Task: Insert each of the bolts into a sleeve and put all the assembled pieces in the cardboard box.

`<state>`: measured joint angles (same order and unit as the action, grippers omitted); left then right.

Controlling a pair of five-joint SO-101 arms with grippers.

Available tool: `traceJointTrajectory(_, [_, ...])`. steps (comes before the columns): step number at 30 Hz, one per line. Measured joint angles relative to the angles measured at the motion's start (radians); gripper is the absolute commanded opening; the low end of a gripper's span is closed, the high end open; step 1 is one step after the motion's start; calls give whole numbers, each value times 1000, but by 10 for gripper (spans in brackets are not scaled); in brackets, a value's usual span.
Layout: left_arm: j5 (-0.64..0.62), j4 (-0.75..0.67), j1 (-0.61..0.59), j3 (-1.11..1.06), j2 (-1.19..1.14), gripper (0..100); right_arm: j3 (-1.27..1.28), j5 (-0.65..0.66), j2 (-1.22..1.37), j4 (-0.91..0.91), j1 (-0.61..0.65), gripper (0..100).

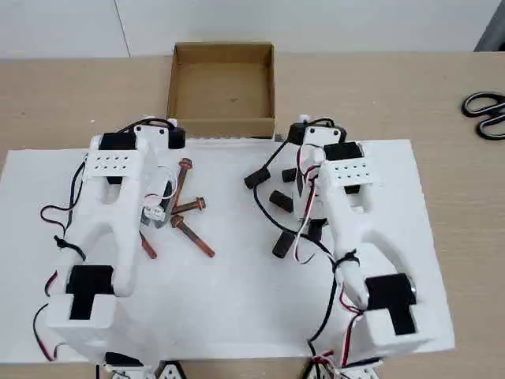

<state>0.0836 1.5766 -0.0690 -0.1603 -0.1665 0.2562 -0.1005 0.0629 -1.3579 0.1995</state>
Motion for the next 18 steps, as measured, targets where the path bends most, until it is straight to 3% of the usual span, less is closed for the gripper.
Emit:
traceJointTrajectory(9, [0, 0, 0, 0, 0, 62, 49, 6, -54, -32, 8, 137])
traceJointTrajectory(18, [0, 0, 0, 0, 0, 62, 222, 6, -64, 144, 11, 137])
